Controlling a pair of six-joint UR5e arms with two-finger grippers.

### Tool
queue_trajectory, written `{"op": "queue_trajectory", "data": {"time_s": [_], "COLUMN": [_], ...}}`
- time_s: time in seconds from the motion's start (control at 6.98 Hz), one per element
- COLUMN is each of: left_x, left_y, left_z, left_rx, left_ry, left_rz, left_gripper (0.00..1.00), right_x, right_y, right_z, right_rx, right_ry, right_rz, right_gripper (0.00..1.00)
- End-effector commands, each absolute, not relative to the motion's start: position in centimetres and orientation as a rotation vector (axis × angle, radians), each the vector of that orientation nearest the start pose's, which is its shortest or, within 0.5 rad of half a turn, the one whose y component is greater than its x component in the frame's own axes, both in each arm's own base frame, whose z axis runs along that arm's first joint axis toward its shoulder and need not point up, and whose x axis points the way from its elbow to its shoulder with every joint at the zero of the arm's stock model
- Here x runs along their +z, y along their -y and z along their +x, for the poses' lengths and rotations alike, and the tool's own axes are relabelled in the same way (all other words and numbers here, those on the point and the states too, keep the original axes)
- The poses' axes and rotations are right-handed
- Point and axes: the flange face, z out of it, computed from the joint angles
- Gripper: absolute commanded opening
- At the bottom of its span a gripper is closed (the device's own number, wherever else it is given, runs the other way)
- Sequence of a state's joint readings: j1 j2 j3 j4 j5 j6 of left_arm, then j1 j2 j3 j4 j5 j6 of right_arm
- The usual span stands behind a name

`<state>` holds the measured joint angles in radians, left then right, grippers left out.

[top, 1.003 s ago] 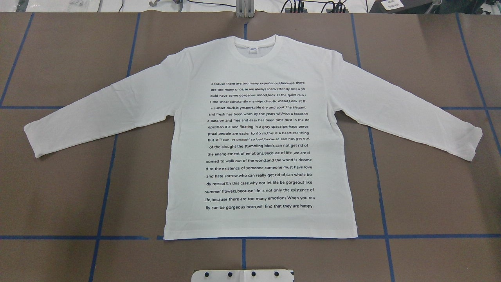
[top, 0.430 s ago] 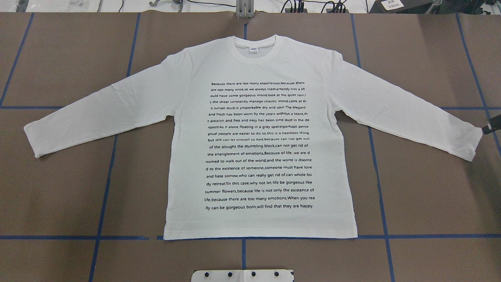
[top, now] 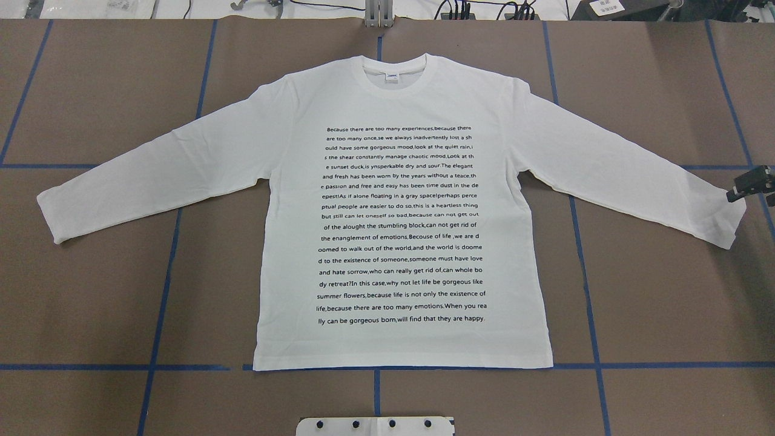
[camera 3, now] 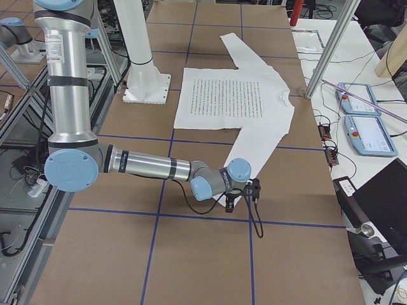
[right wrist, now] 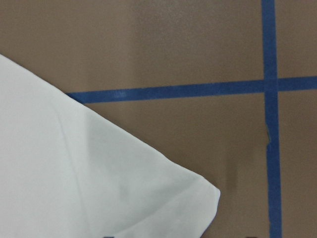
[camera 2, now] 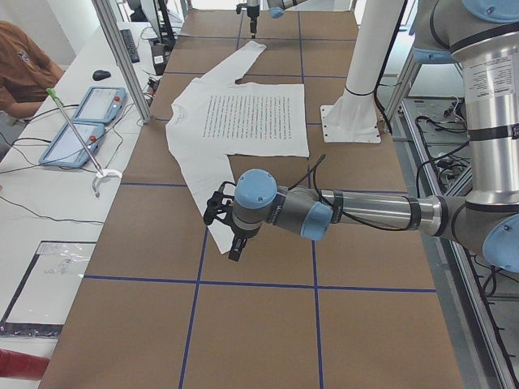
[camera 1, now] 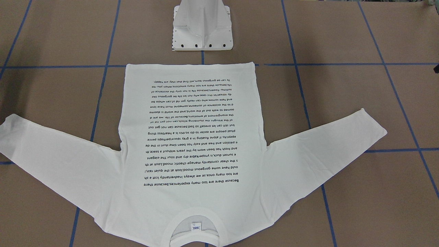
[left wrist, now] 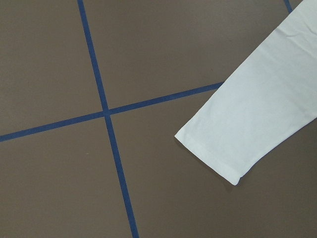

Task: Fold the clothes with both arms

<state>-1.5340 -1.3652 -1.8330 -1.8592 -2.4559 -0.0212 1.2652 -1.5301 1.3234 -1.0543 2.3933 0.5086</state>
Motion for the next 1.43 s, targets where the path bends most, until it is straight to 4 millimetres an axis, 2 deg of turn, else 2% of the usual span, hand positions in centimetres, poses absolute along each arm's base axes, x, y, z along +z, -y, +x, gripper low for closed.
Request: {"op": "queue_trajectory", "data": {"time_s": [0.0, 0.29, 1.15, 1.29], "left_x": [58.0, 58.0, 58.0, 58.0], "left_y": [42.2, 42.2, 42.2, 42.2], "left_z": [-4.1, -4.1, -4.1, -4.1], "left_rx": [0.168, 0.168, 0.169, 0.17], "left_ry": [-0.885, -0.885, -0.885, -0.885], "left_rz": [0.299, 0.299, 0.301, 0.3], "left_gripper": [1.0, 1.0, 1.0, 1.0], "right_x": [71.9, 73.6, 73.6, 73.6], "right_y": [51.8, 51.3, 51.2, 51.2], "right_z": [-10.0, -9.9, -10.7, -10.8], "right_rx": [0.08, 0.094, 0.082, 0.08], "right_ry": [0.85, 0.84, 0.839, 0.839], "right_rz": [-0.086, -0.117, -0.126, -0.127], "right_gripper": [0.91, 0.89, 0.83, 0.79]}}
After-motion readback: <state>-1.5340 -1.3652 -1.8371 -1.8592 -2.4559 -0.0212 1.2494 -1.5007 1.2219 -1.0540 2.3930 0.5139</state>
